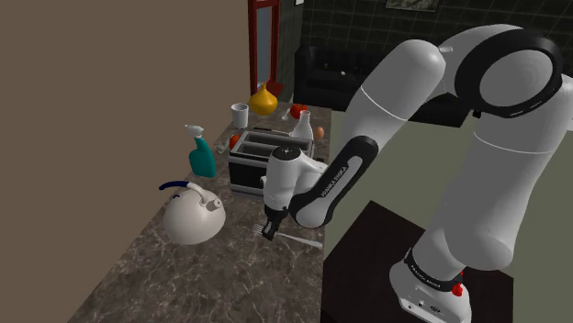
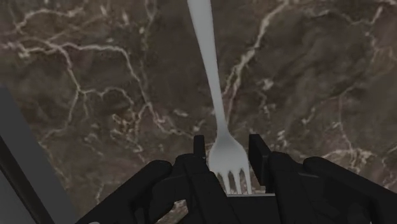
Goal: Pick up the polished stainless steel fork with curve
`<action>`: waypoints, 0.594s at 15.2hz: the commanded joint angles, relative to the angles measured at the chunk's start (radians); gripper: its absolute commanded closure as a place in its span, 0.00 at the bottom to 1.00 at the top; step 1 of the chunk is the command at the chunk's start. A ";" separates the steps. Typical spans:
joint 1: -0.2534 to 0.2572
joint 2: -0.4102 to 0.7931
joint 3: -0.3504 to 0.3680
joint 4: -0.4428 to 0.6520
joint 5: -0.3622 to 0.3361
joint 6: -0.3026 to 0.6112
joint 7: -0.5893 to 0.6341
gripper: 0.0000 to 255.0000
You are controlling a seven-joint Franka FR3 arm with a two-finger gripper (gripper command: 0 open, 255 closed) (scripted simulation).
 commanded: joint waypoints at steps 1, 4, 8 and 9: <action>-0.006 -0.028 0.011 -0.003 0.021 -0.025 -0.016 1.00; -0.013 -0.074 0.024 -0.004 0.053 -0.068 -0.040 1.00; -0.015 -0.133 0.033 -0.003 0.090 -0.127 -0.066 1.00; -0.015 -0.148 0.034 -0.001 0.099 -0.142 -0.072 1.00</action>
